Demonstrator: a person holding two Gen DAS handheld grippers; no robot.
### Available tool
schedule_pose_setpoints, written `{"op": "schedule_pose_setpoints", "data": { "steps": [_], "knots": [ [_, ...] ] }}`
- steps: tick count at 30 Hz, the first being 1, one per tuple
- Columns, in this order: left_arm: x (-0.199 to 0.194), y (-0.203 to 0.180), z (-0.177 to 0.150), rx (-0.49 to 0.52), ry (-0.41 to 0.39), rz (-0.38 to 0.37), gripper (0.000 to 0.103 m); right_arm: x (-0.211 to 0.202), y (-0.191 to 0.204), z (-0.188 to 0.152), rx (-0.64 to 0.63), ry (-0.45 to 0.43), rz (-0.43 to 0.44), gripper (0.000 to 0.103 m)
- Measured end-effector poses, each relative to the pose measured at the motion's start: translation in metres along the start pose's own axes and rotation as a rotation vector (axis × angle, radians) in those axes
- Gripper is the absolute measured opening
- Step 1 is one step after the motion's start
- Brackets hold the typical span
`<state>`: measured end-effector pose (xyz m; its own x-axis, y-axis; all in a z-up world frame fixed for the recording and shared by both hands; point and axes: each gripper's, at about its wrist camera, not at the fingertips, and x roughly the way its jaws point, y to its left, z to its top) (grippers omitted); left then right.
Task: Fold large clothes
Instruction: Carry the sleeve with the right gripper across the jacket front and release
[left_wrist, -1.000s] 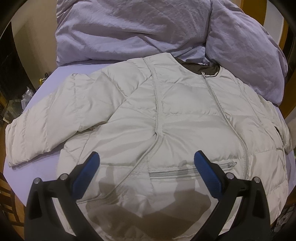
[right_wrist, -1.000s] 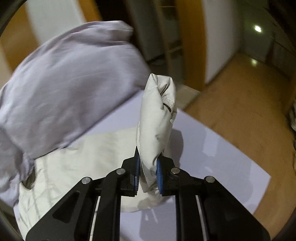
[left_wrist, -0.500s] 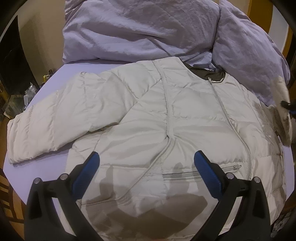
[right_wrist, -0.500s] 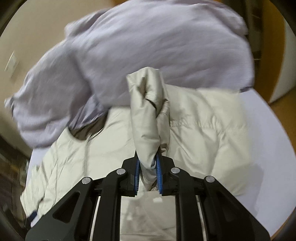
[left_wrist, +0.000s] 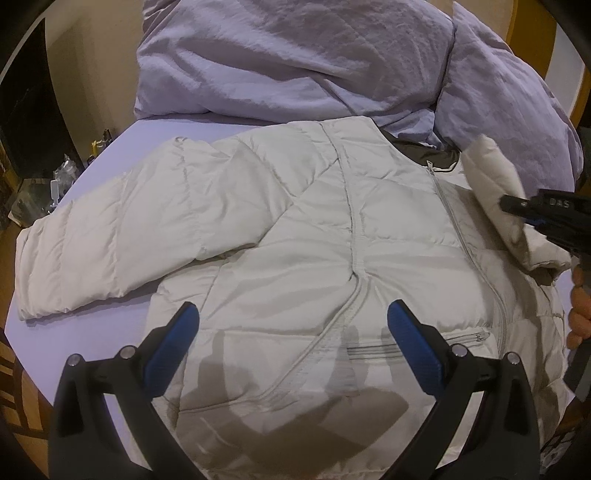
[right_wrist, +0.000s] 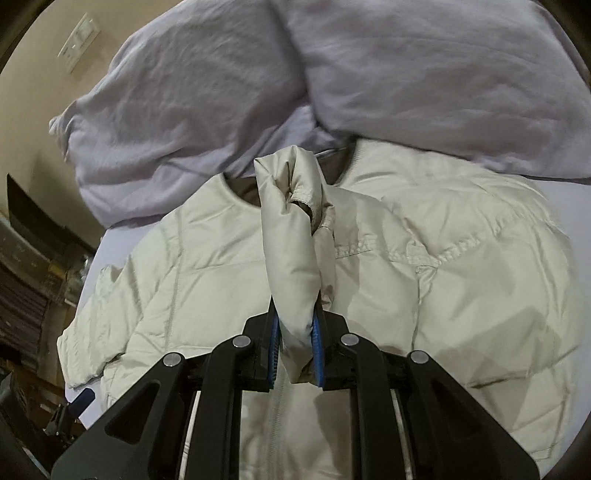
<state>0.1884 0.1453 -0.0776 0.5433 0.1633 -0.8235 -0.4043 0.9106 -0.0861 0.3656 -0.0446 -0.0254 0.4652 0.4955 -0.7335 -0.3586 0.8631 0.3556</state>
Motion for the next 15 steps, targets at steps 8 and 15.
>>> {"op": "schedule_pose_setpoints", "data": {
  "steps": [8,15],
  "knots": [
    [0.0,0.011,0.002,-0.023,-0.001,-0.01,0.101,0.035,0.026,-0.007,-0.026,0.067,-0.008,0.016],
    [0.001,0.022,0.005,-0.056,0.004,-0.028,0.101,0.05,0.035,-0.013,-0.102,0.109,-0.037,0.024]
  ]
}}
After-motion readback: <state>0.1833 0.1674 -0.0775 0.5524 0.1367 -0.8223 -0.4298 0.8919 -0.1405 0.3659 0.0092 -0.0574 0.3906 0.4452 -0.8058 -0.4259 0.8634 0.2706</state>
